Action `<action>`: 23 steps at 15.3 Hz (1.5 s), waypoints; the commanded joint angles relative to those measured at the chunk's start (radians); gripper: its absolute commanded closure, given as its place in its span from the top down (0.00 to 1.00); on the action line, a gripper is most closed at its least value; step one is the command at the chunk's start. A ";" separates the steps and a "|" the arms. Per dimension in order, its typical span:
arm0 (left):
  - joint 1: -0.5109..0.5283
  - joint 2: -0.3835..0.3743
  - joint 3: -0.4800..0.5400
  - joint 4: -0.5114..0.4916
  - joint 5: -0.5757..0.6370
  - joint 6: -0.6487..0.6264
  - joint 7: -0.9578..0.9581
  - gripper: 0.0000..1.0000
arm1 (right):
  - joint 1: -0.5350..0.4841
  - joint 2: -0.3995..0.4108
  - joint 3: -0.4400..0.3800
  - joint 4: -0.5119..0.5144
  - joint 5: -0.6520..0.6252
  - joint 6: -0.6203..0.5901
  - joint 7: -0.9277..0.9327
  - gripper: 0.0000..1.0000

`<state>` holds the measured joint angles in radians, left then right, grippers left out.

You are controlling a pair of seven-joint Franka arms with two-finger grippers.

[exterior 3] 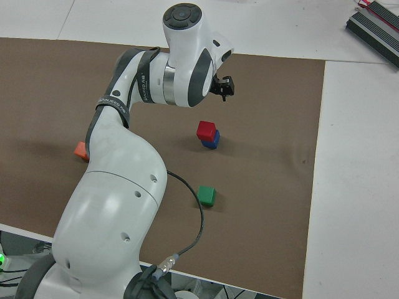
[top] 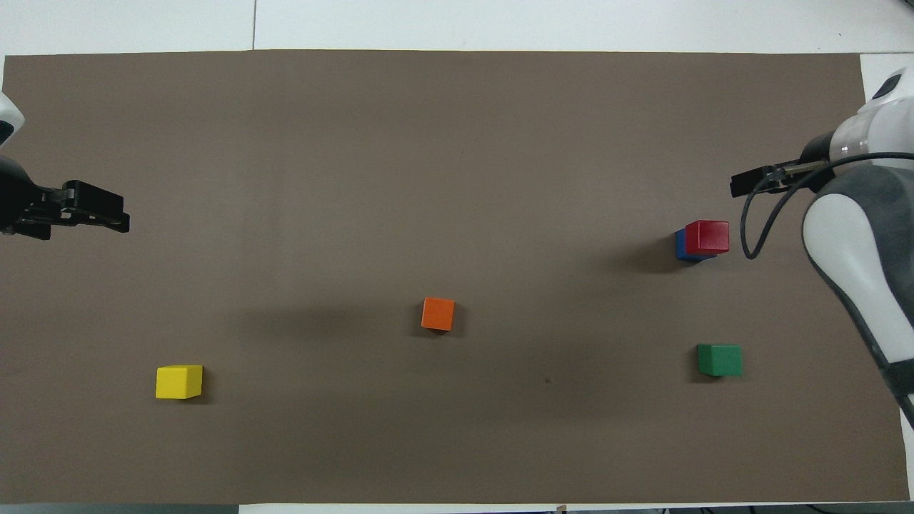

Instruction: Transfer red block to right arm and stack on blue block

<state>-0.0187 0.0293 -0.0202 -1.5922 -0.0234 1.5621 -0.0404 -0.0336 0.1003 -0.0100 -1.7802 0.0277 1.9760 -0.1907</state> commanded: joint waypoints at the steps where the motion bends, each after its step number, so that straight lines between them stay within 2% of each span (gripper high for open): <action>1: 0.002 -0.019 -0.004 -0.002 0.027 -0.011 0.005 1.00 | -0.012 -0.065 0.009 0.051 -0.014 -0.136 -0.035 1.00; 4: -0.003 -0.019 -0.003 -0.002 0.027 -0.034 0.002 1.00 | -0.017 -0.125 -0.007 0.067 -0.015 -0.277 -0.013 1.00; 8: -0.003 -0.019 0.002 0.003 0.025 -0.022 0.002 1.00 | -0.037 -0.192 -0.007 0.056 -0.017 -0.391 0.048 1.00; 12: -0.006 -0.014 -0.003 0.003 0.025 -0.019 0.014 1.00 | -0.046 -0.197 -0.002 0.062 -0.032 -0.459 0.076 1.00; 16: -0.009 -0.014 -0.006 0.003 0.025 -0.022 0.004 1.00 | -0.048 -0.174 0.012 0.100 -0.106 -0.439 0.063 1.00; 18: -0.009 -0.015 -0.006 0.003 0.025 -0.022 0.002 1.00 | -0.049 -0.165 0.013 0.100 -0.107 -0.407 0.063 1.00; 23: -0.007 -0.014 -0.013 0.004 0.025 0.007 0.001 1.00 | -0.049 -0.168 0.013 0.099 -0.097 -0.421 0.065 1.00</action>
<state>-0.0207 0.0269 -0.0298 -1.5870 -0.0234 1.5537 -0.0398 -0.0645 -0.0789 -0.0121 -1.7000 -0.0617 1.5580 -0.1351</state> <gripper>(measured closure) 0.000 0.000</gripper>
